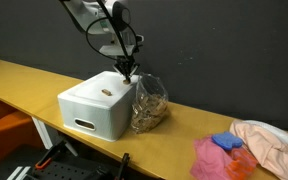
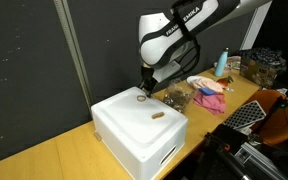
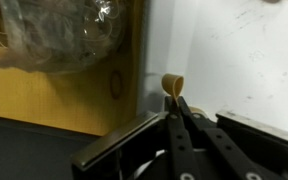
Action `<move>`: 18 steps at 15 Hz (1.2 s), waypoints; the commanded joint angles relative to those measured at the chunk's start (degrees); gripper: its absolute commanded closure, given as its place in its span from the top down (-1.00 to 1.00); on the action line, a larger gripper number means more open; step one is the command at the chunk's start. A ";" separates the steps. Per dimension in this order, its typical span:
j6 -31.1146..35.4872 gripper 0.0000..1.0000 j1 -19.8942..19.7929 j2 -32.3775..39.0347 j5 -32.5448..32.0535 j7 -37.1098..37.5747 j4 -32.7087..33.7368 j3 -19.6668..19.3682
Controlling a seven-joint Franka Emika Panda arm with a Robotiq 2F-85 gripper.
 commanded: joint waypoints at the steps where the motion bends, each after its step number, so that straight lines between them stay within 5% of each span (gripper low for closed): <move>1: -0.40 -0.99 0.34 1.93 1.59 -2.18 3.42 0.87; 7: -0.34 -0.99 0.60 3.67 3.20 -3.19 4.90 2.05; 9: -0.52 -0.82 0.55 4.10 3.62 -3.37 5.10 2.04; 11: -0.75 -0.31 0.60 4.34 3.44 -3.31 5.37 1.76; 18: -1.32 0.57 0.82 5.22 3.42 -3.21 6.84 1.84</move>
